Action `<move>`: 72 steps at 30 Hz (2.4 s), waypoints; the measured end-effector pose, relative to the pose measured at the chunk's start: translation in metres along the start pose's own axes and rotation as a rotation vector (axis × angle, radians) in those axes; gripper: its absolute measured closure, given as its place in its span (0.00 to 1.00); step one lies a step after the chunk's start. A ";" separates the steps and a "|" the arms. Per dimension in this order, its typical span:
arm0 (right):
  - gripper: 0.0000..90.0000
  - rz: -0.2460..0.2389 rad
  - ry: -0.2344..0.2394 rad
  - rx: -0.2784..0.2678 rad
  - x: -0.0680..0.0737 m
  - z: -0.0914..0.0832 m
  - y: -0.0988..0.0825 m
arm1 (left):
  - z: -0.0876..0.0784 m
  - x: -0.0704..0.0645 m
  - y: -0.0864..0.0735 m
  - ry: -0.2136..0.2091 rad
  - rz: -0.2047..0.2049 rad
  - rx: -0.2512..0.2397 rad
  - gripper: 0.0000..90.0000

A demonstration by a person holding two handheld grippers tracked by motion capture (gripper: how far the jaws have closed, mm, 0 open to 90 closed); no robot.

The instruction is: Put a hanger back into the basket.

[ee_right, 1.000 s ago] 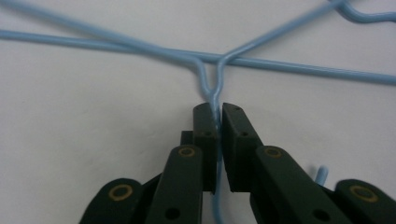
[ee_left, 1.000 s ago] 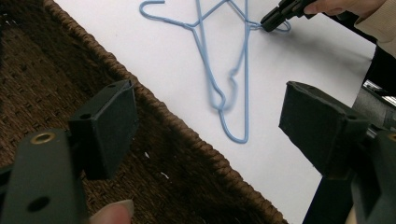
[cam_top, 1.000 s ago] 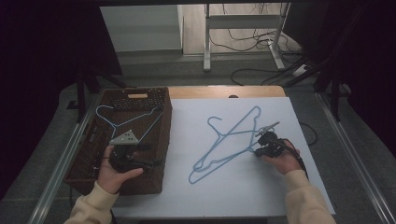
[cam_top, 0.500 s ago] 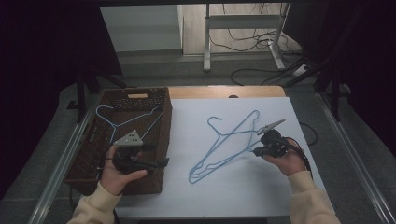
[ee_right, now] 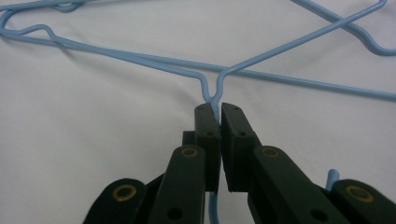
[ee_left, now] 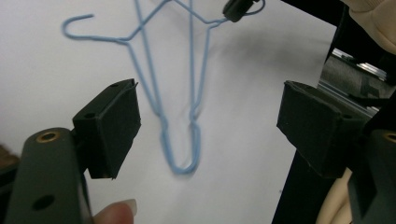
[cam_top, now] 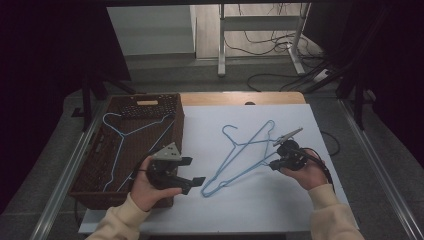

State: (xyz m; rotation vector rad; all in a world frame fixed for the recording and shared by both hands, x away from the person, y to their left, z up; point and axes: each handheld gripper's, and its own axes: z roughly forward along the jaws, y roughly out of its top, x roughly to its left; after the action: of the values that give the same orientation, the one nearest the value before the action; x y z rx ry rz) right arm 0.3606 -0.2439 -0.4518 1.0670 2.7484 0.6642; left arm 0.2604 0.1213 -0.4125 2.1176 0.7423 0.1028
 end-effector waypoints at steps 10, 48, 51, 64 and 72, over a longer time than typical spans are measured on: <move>0.96 -0.016 -0.004 0.005 0.005 -0.002 0.001 | 0.046 -0.015 0.021 -0.036 0.021 0.057 0.26; 0.96 -0.038 0.001 0.000 0.013 -0.007 0.002 | 0.185 0.004 0.018 -0.063 -0.035 0.222 0.69; 0.96 -0.038 0.004 -0.004 0.013 -0.008 0.002 | 0.184 0.004 0.019 -0.071 -0.029 0.220 0.83; 0.62 -0.029 0.065 -0.386 0.016 -0.048 -0.001 | 0.162 0.007 0.027 -0.049 -0.052 0.158 0.96; 0.47 -0.010 0.044 -0.546 0.010 -0.063 -0.015 | 0.139 0.012 0.036 -0.037 -0.087 0.095 0.96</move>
State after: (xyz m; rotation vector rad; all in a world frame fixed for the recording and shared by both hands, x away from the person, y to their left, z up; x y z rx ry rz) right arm 0.3276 -0.2692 -0.4016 0.9105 2.3709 1.3430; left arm 0.3330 0.0129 -0.4736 2.1674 0.8305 -0.0184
